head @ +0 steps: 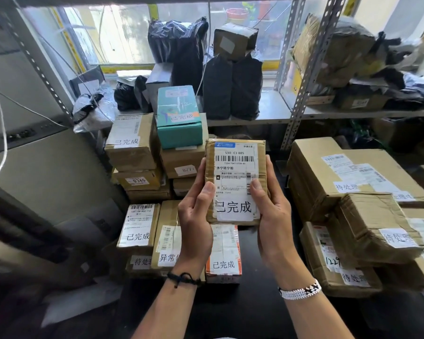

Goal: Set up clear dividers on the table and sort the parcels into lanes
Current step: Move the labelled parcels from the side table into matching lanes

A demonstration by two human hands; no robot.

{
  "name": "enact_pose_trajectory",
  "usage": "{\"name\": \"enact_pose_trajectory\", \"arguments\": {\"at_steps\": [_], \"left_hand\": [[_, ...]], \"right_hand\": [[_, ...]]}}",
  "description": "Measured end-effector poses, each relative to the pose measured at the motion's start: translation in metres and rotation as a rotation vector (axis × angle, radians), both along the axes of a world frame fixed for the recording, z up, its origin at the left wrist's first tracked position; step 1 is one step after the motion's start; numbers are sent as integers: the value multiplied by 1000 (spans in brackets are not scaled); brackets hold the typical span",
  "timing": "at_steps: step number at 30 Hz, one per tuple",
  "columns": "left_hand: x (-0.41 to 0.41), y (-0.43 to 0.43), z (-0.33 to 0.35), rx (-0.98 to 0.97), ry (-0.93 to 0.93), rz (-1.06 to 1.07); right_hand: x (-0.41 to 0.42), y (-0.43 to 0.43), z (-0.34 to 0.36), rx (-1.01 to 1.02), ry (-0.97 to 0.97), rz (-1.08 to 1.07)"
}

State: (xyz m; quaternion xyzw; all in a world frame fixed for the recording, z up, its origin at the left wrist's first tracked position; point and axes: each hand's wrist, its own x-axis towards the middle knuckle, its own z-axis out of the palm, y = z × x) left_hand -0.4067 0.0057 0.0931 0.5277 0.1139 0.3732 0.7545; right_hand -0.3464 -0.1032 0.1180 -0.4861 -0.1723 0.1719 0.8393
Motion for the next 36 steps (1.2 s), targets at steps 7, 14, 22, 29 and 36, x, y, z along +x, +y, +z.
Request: {"name": "enact_pose_trajectory", "arguments": {"at_steps": [7, 14, 22, 29, 36], "left_hand": [[22, -26, 4, -5, 3, 60], [48, -81, 10, 1, -10, 165], [65, -174, 7, -95, -2, 233], [53, -235, -4, -134, -24, 294], [31, -274, -11, -139, -35, 302]], "right_hand": [[27, -24, -4, -4, -25, 19], [60, -73, 0, -14, -30, 87], [88, -158, 0, -38, -36, 175], [76, -217, -7, -78, -38, 195], [50, -256, -1, -44, -4, 170]]}}
